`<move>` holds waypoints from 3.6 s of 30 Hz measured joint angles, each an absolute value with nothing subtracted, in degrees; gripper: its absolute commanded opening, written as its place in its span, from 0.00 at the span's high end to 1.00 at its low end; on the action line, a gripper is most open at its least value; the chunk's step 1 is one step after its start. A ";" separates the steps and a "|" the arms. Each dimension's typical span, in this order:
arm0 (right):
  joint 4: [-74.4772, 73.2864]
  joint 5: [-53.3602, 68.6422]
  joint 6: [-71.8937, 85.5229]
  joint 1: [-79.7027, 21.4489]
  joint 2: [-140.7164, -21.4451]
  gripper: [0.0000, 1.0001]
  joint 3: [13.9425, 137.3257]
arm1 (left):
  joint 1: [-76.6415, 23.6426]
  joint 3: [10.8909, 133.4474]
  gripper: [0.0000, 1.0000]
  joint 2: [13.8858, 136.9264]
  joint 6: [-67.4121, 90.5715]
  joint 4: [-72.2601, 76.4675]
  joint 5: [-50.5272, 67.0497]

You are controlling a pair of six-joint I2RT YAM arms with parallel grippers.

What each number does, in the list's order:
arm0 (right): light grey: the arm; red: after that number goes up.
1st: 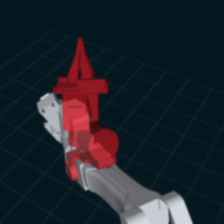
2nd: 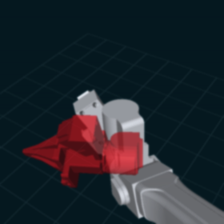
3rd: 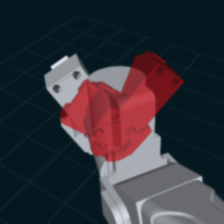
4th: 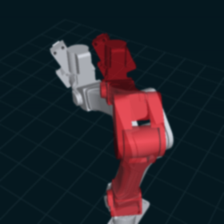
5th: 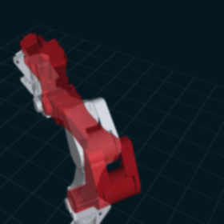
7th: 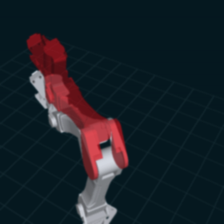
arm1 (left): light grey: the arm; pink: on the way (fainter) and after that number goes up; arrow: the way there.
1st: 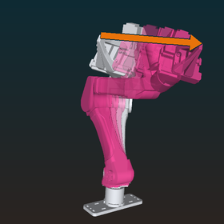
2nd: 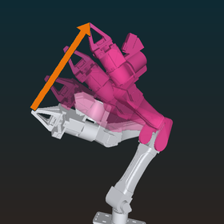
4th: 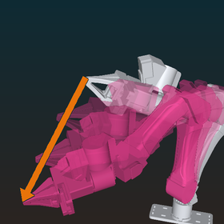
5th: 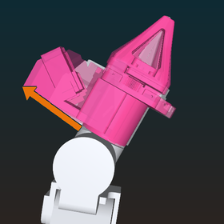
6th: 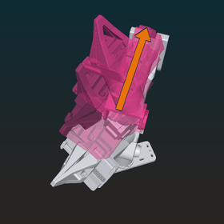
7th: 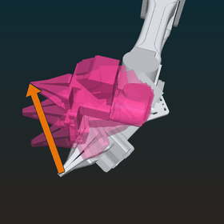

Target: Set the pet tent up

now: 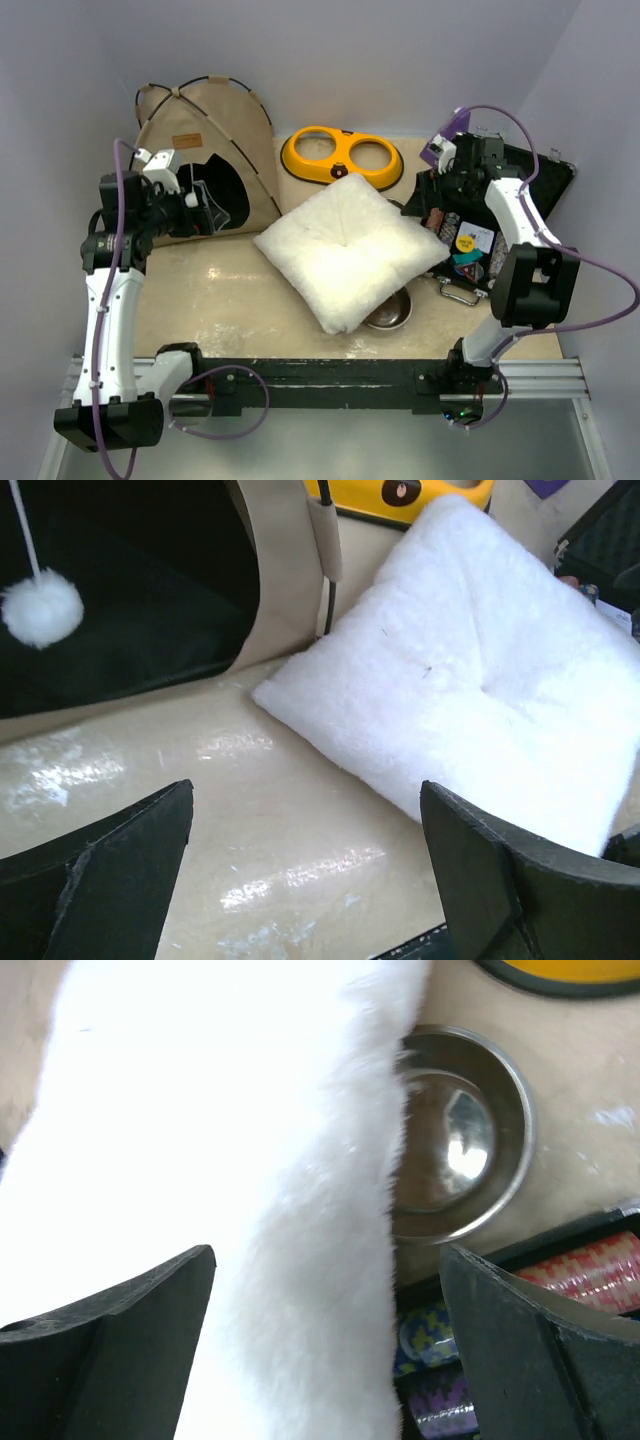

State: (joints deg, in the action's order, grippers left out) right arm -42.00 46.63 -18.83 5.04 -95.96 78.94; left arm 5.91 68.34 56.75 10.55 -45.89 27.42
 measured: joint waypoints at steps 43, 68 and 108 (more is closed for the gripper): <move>-58.11 41.87 -26.15 -10.55 -110.59 0.53 91.74 | -20.29 15.05 0.46 68.29 65.56 27.38 34.87; -26.09 47.81 -1.39 -45.74 -100.77 1.00 96.66 | 2.02 56.31 1.00 56.18 8.75 -43.64 42.33; -1.32 5.02 16.58 -51.20 -143.74 0.30 128.57 | 26.02 64.42 1.00 81.30 5.23 -37.89 36.45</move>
State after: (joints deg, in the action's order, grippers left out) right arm -1.32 5.02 16.58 -51.20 -143.74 128.57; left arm 26.02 64.42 81.30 5.23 -37.89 36.45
